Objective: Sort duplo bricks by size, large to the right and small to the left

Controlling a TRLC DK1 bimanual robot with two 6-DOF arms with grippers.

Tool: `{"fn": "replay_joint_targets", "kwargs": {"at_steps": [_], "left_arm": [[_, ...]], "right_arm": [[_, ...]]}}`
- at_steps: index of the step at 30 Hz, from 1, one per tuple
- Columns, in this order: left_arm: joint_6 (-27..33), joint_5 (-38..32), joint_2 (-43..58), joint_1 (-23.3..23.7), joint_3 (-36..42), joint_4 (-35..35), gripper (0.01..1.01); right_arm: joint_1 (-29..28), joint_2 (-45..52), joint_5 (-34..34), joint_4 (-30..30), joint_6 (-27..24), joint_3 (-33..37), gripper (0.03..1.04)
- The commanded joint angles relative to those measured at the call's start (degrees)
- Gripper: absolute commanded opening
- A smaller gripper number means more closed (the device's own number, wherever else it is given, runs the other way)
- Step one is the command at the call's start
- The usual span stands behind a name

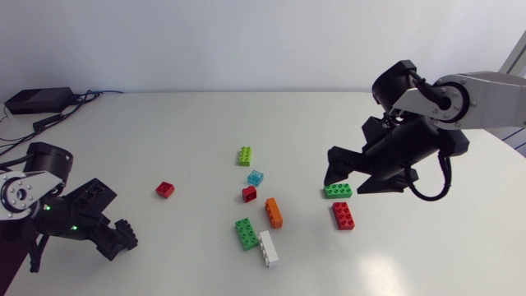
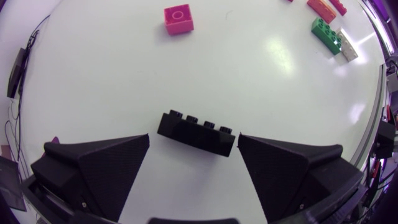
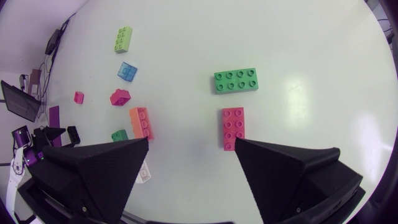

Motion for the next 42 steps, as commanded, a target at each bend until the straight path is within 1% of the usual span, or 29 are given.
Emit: {"fn": "replay_joint_targets", "kwargs": {"at_steps": [1,5,7,8,9,12,15,16,18,20,21,23,26,28,31,33,35,40,42], "left_arm": [[0.5,0.9,3.5,-1.0,-1.6,1.8,0.989],[-0.3,1.1,6.8,-1.9,-1.0,4.3,0.979],[-0.2,1.1,7.8,-2.5,-1.1,4.7,0.903],[-0.2,1.1,8.2,-2.6,-1.1,5.0,0.884],[-0.2,1.1,8.8,-2.6,-1.0,5.2,0.830],[-0.5,1.1,9.4,-2.3,-0.8,5.8,0.346],[-0.5,1.1,8.1,-2.8,-1.1,5.6,0.333],[-0.5,1.1,7.0,-3.7,-1.0,5.3,0.330],[-1.6,1.1,4.6,-6.0,-0.2,4.9,0.326],[-3.9,1.1,2.9,-9.8,3.0,3.0,0.323],[-5.2,1.1,3.0,-12.1,5.0,1.6,0.323],[-8.4,1.1,3.8,-18.4,9.4,-0.6,0.323],[-12.8,1.1,6.5,-28.9,14.4,-0.6,0.325],[-15.4,1.0,11.1,-35.3,18.7,-0.5,0.326],[-16.9,1.0,17.9,-42.6,24.7,-0.3,0.331],[-17.7,0.9,21.9,-46.3,28.5,0.0,0.333],[-18.9,0.9,25.2,-48.9,31.5,2.4,0.336],[-21.0,1.0,32.8,-53.0,40.0,4.5,0.336],[-22.8,1.0,34.7,-54.7,41.9,7.2,0.336]], "right_arm": [[0.2,1.3,-0.2,0.0,1.2,-1.7,1.00],[0.3,1.8,-0.2,0.0,1.2,-1.5,1.00],[0.2,1.7,-0.2,0.1,1.2,-1.5,1.00],[0.1,1.7,-0.2,0.0,1.2,-1.5,1.00],[0.0,1.7,-0.2,0.0,1.2,-1.5,1.00],[0.0,1.7,-0.2,0.0,1.2,-1.5,1.00],[-0.1,1.7,-0.2,0.0,1.2,-1.4,1.00],[-0.1,1.7,-0.2,0.0,1.2,-1.4,1.00],[-0.1,1.7,-0.2,0.0,1.2,-1.2,1.00],[0.0,1.8,-0.2,0.0,1.3,-0.8,1.00],[0.0,1.9,-0.2,0.0,1.3,-0.7,1.00],[0.1,1.9,-0.2,-0.1,1.4,-0.4,1.00],[0.0,1.8,-0.2,-0.2,1.5,-0.3,1.00],[-0.2,1.7,-0.2,-0.3,1.5,-0.2,1.00],[-0.9,1.7,-0.2,-0.3,1.5,-0.1,1.00],[-1.6,1.5,-0.2,-0.2,1.4,0.0,1.00],[-2.3,1.1,-0.3,-0.1,1.4,-0.1,1.00],[-4.3,0.0,-0.7,-0.1,1.4,-0.1,1.00],[-5.4,-0.4,-1.0,-0.3,1.3,-0.3,1.00]]}}
